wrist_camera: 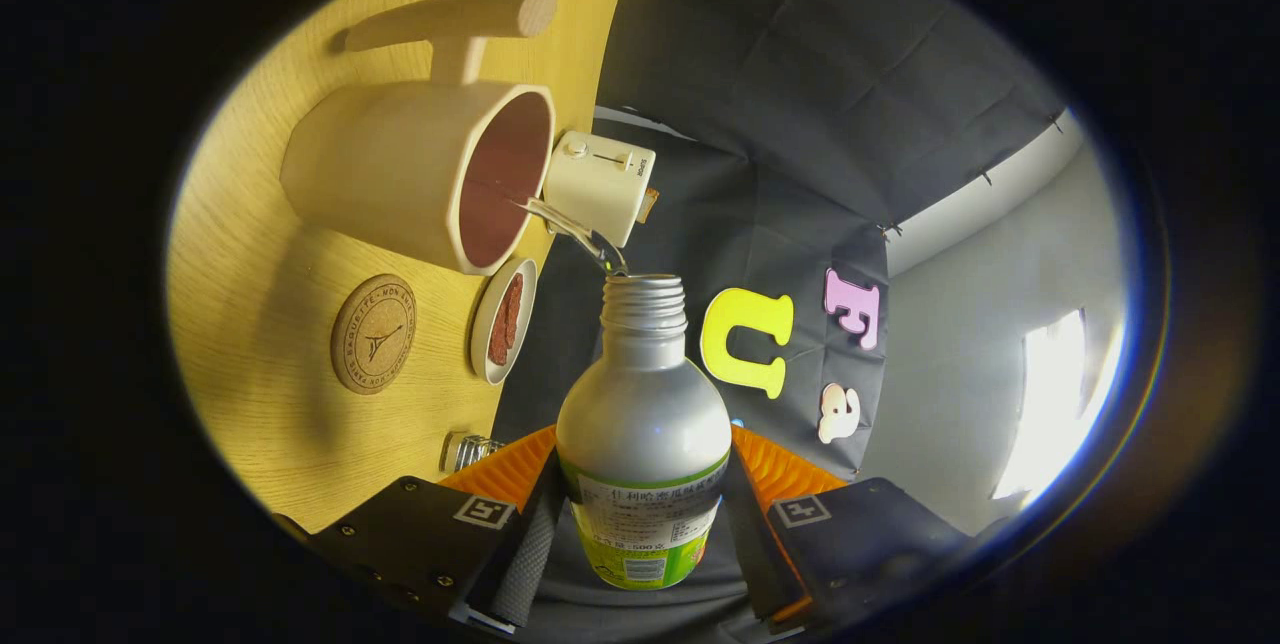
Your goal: Take the bottle from table, then pour the juice into the cup, finally place the bottle on the coaster
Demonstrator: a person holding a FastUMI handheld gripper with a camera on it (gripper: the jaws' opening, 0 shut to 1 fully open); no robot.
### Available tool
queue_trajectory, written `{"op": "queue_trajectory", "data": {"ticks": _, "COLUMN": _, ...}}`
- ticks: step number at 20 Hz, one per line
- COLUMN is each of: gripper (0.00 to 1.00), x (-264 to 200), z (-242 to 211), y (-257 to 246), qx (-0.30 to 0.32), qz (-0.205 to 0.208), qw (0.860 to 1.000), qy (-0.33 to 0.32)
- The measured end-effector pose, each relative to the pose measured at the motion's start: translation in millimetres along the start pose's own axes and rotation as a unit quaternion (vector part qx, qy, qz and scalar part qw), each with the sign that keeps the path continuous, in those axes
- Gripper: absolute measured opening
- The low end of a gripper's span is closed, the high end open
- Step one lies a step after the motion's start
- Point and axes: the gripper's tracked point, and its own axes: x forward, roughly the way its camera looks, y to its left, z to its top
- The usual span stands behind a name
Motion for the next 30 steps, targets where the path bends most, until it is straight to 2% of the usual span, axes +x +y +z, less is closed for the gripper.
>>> {"op": "queue_trajectory", "data": {"ticks": 30, "gripper": 0.79, "x": 1.0, "z": -1.5, "y": -14.5, "qx": -0.058, "qz": -0.017, "qw": 0.998, "qy": -0.009}}
